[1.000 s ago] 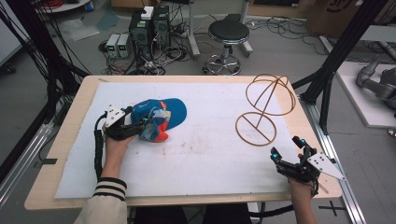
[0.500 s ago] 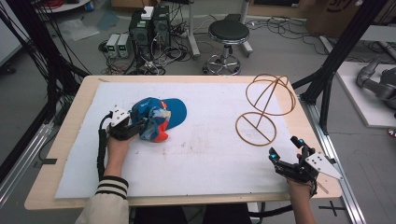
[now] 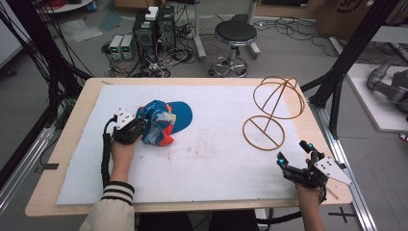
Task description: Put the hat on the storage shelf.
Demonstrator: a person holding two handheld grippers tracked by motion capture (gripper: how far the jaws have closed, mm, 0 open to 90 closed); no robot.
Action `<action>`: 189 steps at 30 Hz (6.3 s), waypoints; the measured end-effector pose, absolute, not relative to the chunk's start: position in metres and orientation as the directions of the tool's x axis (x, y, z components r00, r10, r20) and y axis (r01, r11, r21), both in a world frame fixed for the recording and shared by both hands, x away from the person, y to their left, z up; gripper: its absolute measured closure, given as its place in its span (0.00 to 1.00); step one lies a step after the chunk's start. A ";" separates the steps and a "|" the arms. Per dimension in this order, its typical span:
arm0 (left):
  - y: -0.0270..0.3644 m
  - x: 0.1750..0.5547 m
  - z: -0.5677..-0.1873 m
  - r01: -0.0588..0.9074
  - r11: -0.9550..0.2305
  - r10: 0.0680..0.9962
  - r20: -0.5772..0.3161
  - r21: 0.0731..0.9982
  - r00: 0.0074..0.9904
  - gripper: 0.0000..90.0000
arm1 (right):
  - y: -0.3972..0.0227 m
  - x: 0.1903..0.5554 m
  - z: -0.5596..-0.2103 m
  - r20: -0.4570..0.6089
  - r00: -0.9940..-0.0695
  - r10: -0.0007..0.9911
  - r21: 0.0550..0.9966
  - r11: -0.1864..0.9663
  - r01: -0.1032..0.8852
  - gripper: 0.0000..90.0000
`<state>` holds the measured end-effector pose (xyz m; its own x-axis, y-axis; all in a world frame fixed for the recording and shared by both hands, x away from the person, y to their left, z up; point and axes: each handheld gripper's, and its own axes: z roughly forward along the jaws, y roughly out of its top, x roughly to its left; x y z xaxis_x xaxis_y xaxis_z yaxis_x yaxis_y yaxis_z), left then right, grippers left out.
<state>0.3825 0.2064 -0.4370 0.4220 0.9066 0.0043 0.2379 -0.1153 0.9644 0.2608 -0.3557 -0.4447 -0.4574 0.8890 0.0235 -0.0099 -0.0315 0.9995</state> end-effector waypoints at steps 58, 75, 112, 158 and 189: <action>0.103 0.364 -0.266 -0.112 0.155 0.833 -0.069 0.981 0.548 0.98 | -0.358 0.260 -0.442 0.041 -0.459 0.888 0.998 -0.060 -0.026 0.05; 0.030 0.372 -0.202 -0.180 0.164 0.808 -0.027 0.970 0.588 0.98 | -0.363 0.259 -0.441 0.049 -0.459 0.887 0.996 -0.075 -0.039 0.05; -0.082 0.393 -0.161 -0.150 0.297 0.712 -0.114 0.943 0.693 0.98 | -0.371 0.242 -0.442 0.026 -0.463 0.886 0.999 -0.044 -0.030 0.05; -0.145 0.423 -0.252 0.011 0.028 0.680 -0.027 1.000 0.733 0.98 | -0.371 0.236 -0.437 0.002 -0.488 0.873 0.998 -0.034 -0.056 0.05; -0.106 0.419 -0.255 0.007 0.060 0.710 -0.048 0.998 0.703 0.32 | -0.368 0.237 -0.438 0.002 -0.492 0.871 0.998 -0.030 -0.050 0.05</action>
<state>0.4194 -0.1059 -0.2548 0.7028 0.7098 -0.0481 0.0073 0.0604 0.9981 0.2374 -0.3680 -0.4380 -0.4918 0.8707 0.0017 -0.0501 -0.0303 0.9983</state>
